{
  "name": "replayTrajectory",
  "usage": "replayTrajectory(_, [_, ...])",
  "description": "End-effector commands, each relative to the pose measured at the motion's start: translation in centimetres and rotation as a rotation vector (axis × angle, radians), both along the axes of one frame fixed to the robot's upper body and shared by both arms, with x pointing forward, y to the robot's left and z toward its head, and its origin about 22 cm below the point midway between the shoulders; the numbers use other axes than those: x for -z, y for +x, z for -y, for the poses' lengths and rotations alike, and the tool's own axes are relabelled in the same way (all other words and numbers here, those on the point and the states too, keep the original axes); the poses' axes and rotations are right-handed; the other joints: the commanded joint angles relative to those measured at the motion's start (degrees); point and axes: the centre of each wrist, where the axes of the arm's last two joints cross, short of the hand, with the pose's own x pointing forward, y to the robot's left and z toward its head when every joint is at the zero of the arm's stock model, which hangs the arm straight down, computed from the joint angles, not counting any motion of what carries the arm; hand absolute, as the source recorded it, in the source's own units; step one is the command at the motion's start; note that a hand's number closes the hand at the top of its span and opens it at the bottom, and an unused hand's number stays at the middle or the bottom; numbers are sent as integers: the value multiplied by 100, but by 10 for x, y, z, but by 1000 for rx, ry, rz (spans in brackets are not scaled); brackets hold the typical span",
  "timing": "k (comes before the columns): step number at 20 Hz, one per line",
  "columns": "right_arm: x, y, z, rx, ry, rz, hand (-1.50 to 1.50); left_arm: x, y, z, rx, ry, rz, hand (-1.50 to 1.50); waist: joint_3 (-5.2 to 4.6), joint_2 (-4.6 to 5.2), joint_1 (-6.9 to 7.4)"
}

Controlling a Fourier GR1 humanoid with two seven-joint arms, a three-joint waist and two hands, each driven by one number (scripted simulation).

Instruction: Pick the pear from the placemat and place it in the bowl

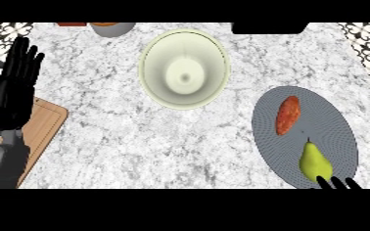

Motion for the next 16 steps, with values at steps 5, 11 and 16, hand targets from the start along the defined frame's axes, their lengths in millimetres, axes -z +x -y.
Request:
replayTrajectory(5, [23,36,28,43,-10,-8,-150,0,4,-3,-7,-7,-9,0,5,-1,13])
replayTrajectory(11, [18,63,32,-6,10,11,-150,-3,2,-12,-5,-2,-6,0,4,-1,19])
replayTrajectory(16, [34,60,31,-40,16,11,-150,2,-7,9,9,-5,5,0,4,-10,15])
